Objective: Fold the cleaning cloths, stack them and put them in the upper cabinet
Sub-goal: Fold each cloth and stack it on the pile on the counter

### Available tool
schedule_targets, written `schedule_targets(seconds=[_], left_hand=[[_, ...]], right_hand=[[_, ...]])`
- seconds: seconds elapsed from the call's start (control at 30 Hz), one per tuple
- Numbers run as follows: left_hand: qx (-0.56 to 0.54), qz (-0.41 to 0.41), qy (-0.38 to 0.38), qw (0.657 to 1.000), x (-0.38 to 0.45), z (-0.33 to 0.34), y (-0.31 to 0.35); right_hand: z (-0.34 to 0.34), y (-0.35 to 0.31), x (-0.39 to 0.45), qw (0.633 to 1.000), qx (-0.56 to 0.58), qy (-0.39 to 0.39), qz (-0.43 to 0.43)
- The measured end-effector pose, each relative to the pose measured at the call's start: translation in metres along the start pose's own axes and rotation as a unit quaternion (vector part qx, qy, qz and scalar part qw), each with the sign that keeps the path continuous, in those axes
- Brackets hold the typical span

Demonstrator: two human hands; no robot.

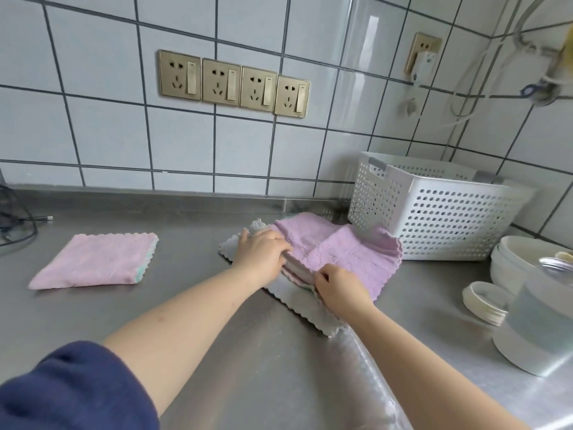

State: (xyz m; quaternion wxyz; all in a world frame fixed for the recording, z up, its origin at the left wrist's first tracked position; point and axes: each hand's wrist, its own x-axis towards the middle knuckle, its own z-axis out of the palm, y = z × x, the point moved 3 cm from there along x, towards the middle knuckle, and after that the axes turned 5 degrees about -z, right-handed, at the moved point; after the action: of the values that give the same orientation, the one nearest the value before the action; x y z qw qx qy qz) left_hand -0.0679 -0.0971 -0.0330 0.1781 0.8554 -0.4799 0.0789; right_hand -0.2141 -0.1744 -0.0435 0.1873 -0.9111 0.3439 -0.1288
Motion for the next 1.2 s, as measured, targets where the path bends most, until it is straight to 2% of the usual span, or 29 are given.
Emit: schedule_targets(seconds=[0.1,0.2,0.4,0.6,0.7,0.8,0.87,1.0,1.2], left_hand=[[0.078,0.052,-0.006,0.996,0.007,-0.002,-0.001],[0.127,0.066,-0.001,0.99,0.008,-0.011,-0.011],[0.057,0.05,0.011,0.997,0.014,-0.036,-0.038],[-0.013,0.092,0.065,0.994,-0.022,-0.101,-0.043],[-0.011,0.098,0.084,0.992,-0.059,-0.124,-0.05],[0.047,0.084,0.088,0.991,-0.102,-0.137,-0.063],[0.069,0.072,0.052,0.994,-0.129,-0.139,-0.069],[0.063,0.049,-0.07,0.994,-0.173,-0.126,-0.075],[-0.042,-0.019,-0.186,0.982,-0.223,-0.105,-0.082]], right_hand=[[0.001,-0.004,-0.002,0.999,-0.011,-0.008,-0.031],[-0.005,-0.005,-0.001,1.0,0.004,-0.007,-0.03],[-0.038,-0.008,0.013,0.998,-0.004,0.056,-0.037],[-0.066,-0.03,-0.006,0.988,0.002,0.14,-0.065],[-0.066,-0.04,-0.028,0.988,0.016,0.122,-0.098],[-0.06,-0.048,-0.054,0.988,0.029,0.053,-0.139],[-0.051,-0.05,-0.069,0.989,0.035,0.009,-0.144],[-0.032,-0.047,-0.094,0.987,0.034,-0.053,-0.146],[-0.011,-0.049,-0.124,0.982,-0.006,-0.119,-0.146]])
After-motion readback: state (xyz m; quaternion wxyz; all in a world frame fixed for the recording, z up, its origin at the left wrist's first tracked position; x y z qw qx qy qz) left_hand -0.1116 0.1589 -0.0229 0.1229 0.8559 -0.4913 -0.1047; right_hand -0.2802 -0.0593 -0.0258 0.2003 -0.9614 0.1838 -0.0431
